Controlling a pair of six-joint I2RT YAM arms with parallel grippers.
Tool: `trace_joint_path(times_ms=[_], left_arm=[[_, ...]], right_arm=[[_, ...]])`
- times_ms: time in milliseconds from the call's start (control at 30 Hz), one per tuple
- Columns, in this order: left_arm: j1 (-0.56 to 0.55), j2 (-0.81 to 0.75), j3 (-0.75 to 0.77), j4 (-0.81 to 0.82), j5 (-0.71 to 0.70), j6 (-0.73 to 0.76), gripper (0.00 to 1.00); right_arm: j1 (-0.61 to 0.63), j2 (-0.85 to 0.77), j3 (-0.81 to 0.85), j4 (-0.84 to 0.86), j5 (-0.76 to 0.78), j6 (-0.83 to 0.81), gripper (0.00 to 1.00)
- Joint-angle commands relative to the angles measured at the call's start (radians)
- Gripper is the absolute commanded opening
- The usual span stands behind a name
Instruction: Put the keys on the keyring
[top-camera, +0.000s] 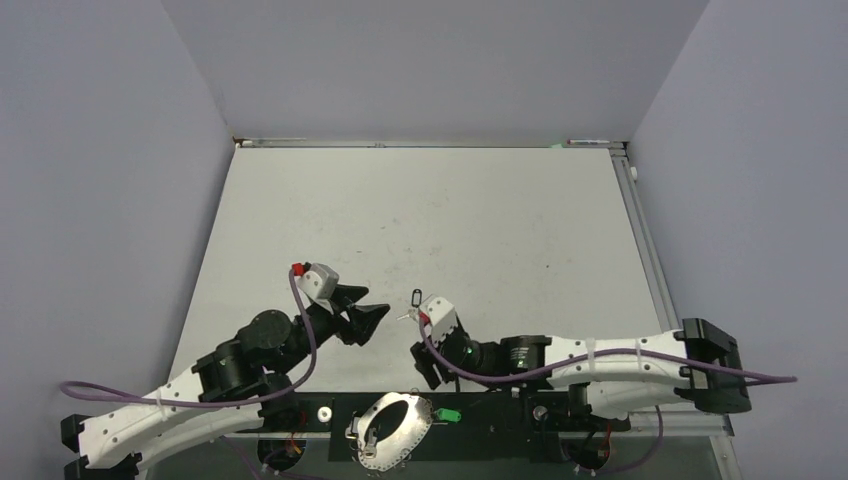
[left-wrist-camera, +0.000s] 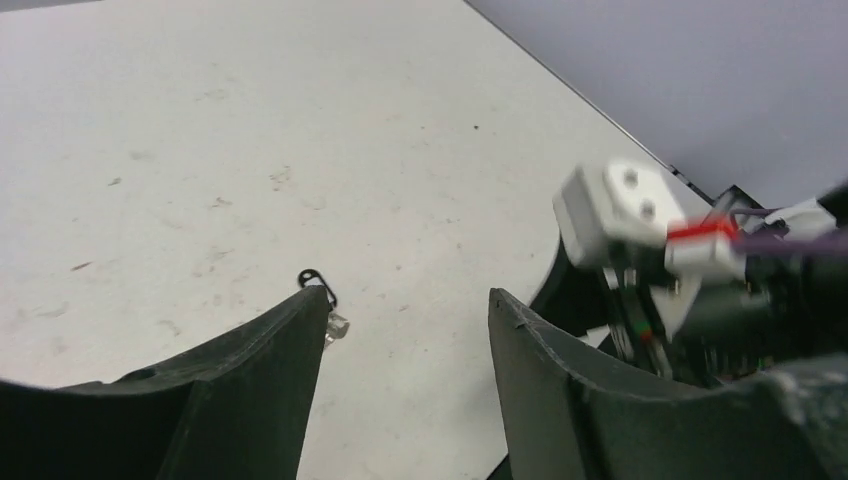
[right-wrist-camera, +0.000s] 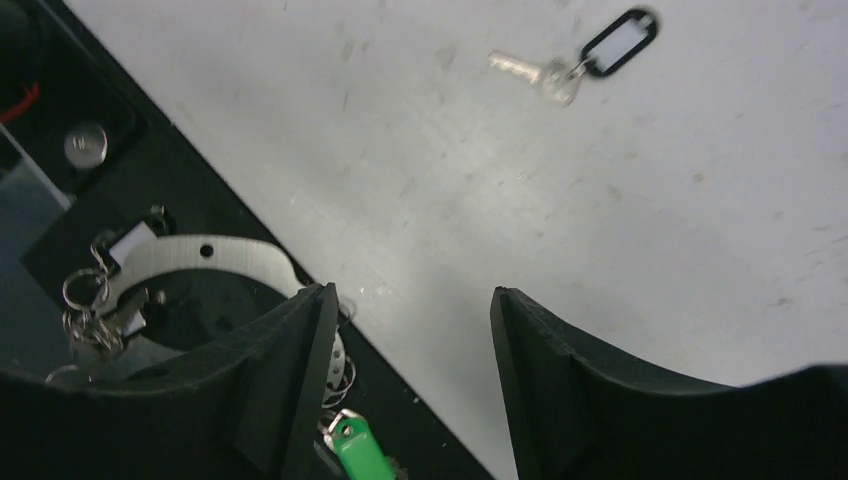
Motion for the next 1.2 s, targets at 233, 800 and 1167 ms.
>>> trace_joint_path(times_ms=[233, 800, 1167], left_arm=[[0.003, -0.057, 0.242, -0.444, -0.218, -0.001, 0.59], [0.003, -0.180, 0.193, -0.455, -0.226, -0.012, 0.59], [0.003, -0.182, 0.192, -0.453, -0.228, -0.012, 0.58]], right_arm=[[0.235, 0.389, 0.100, 0.117, 0.124, 0.084, 0.67], [0.263, 0.669, 0.267, -0.035, 0.157, -0.115, 0.70], [0.018, 0.519, 0.137, 0.073, 0.179, -0.245, 0.68]])
